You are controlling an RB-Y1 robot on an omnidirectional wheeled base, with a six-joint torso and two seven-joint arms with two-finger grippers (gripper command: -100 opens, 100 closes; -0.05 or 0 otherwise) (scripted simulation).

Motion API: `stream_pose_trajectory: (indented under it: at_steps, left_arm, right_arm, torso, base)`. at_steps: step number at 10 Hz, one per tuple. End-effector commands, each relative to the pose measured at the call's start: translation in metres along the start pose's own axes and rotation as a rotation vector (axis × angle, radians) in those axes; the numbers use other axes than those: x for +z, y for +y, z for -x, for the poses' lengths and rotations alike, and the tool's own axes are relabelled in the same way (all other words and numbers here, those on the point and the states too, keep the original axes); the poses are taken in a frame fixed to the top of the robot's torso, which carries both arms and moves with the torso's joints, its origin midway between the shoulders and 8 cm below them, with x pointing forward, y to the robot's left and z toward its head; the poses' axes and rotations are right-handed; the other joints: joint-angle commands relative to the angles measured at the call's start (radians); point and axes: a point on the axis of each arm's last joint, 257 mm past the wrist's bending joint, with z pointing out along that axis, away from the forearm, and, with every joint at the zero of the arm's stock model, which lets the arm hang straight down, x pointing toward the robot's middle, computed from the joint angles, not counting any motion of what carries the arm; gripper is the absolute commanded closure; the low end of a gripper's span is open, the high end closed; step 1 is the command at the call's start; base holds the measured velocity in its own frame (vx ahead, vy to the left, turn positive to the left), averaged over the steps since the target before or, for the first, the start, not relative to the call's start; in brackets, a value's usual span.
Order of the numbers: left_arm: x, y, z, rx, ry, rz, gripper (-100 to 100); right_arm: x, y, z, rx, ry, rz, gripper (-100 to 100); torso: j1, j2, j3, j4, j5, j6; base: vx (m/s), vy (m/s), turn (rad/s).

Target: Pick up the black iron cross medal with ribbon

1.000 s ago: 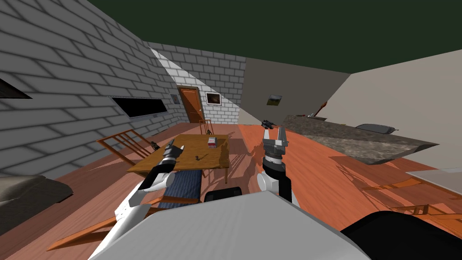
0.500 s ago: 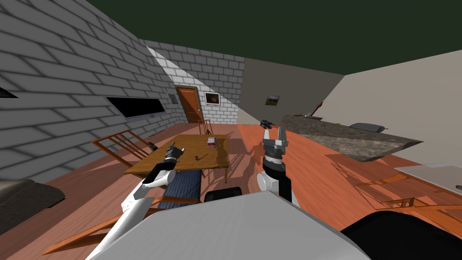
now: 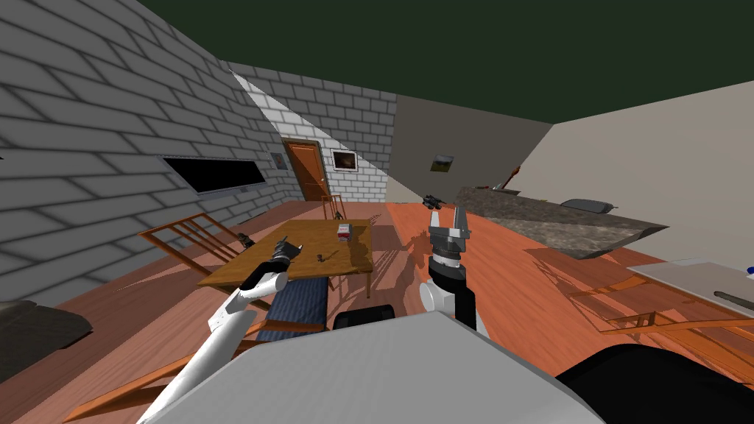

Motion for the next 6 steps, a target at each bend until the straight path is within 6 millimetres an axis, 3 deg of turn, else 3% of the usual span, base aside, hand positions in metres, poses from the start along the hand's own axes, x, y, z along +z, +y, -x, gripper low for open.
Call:
stream_pose_trajectory:
  at_steps: [1,4,6]
  left_arm:
    - [0.004,0.017,0.013,-0.024,-0.038,0.046,-100]
    - [0.017,0.041,0.03,-0.11,-0.105,0.133,-100]
    - [0.015,0.051,0.039,-0.111,-0.126,0.157,-100]
  right_arm:
    - [0.0,0.0,0.0,0.0,0.0,0.0,0]
    - [0.0,0.0,0.0,0.0,0.0,0.0,0]
    - [0.0,0.0,0.0,0.0,0.0,0.0,0]
  torso:
    - [0.0,0.0,0.0,0.0,0.0,0.0]
    - [0.0,0.0,0.0,0.0,0.0,0.0]
    - [0.0,0.0,0.0,0.0,0.0,0.0]
  base:
    - [0.0,0.0,0.0]
    - [-0.008,0.006,-0.026]
    - [-0.008,0.006,-0.027]
